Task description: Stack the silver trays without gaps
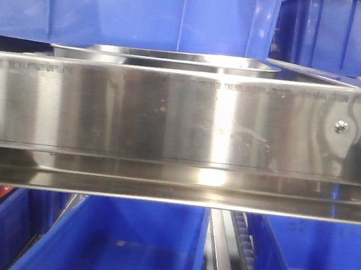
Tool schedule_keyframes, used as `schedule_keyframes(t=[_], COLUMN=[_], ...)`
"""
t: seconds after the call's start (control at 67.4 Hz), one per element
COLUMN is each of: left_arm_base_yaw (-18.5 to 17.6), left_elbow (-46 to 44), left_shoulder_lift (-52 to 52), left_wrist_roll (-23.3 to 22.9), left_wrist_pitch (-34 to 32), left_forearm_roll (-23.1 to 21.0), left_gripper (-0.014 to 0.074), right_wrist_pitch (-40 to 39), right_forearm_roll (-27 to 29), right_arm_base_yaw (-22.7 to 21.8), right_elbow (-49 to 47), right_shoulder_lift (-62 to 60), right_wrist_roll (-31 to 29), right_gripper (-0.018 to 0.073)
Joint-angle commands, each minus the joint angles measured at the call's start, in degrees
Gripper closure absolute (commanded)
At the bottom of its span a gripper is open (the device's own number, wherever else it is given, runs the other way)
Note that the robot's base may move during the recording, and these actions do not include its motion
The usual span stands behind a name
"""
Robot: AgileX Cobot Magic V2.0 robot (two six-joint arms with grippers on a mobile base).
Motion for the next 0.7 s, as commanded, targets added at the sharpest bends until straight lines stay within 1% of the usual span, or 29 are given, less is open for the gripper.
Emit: schedule_keyframes(t=[0.0, 0.475, 0.594, 0.683], left_arm_base_yaw=[0.12, 0.12, 0.12, 0.12], left_elbow=[-0.17, -0.17, -0.17, -0.17], left_shoulder_lift=[-0.23, -0.23, -0.23, -0.23], left_wrist_roll=[0.0, 0.0, 0.0, 0.0], left_wrist_pitch=[-1.01, -1.01, -2.95, -2.5], left_forearm_roll=[0.16, 0.16, 1.14, 1.14], left_gripper=[0.0605, 0.0605, 0.0605, 0.0605], right_wrist_pitch=[-1.41, -1.41, -1.41, -3.21], right_forearm_roll=[0.19, 0.19, 0.19, 0.19], right_arm_base_yaw=[-0.33, -0.33, -0.33, -0.33], right_elbow=[-0.03, -0.03, -0.03, -0.03], right_shoulder_lift=[-0.24, -0.24, -0.24, -0.24], right_wrist_roll=[-0.31, -0.31, -0.31, -0.31], right_gripper=[0.0574, 0.0574, 0.0574, 0.0574])
